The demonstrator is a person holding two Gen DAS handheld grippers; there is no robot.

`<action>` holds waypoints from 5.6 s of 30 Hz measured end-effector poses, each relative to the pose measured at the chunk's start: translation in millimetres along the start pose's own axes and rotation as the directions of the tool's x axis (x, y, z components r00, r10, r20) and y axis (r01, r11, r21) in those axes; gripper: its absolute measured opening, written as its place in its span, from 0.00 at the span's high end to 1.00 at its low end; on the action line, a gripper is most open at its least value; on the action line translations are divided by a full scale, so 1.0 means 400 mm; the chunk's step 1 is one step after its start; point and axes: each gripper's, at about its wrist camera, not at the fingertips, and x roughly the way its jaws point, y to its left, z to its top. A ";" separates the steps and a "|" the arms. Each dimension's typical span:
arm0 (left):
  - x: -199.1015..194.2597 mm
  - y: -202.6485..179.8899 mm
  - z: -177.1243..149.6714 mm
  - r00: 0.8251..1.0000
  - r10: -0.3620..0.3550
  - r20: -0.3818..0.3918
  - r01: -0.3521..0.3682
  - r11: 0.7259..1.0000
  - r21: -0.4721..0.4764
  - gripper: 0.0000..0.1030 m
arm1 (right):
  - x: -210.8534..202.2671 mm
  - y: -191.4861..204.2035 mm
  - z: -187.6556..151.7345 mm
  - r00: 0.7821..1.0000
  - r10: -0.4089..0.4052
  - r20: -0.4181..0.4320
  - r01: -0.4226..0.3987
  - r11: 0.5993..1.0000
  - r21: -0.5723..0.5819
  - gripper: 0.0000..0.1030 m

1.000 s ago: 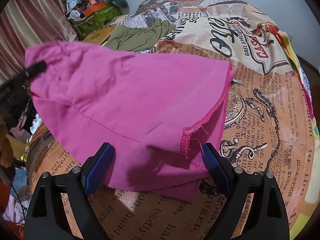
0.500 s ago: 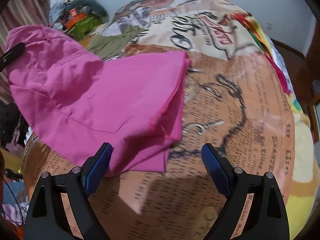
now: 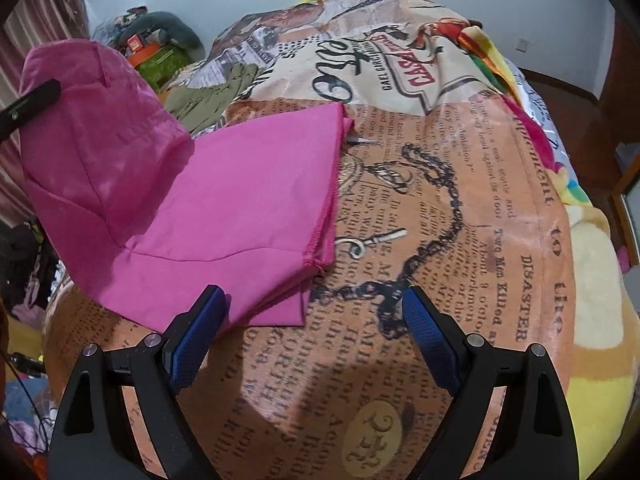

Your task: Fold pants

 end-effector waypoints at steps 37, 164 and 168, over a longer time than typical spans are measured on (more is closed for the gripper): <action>0.090 -0.187 -0.014 0.910 -0.351 -0.219 0.351 0.936 -0.043 0.88 | 0.003 -0.023 -0.034 1.000 0.029 -0.001 -0.029 0.999 0.036 0.15; 0.167 0.146 -0.268 0.898 -0.102 -0.429 0.059 0.992 -0.111 0.03 | -0.060 -0.039 -0.075 0.995 0.041 0.092 -0.054 0.988 0.142 0.41; 0.148 0.143 -0.273 0.918 -0.047 -0.393 0.011 0.996 -0.093 0.03 | -0.070 -0.017 -0.075 0.994 0.040 0.102 -0.050 0.994 0.096 0.55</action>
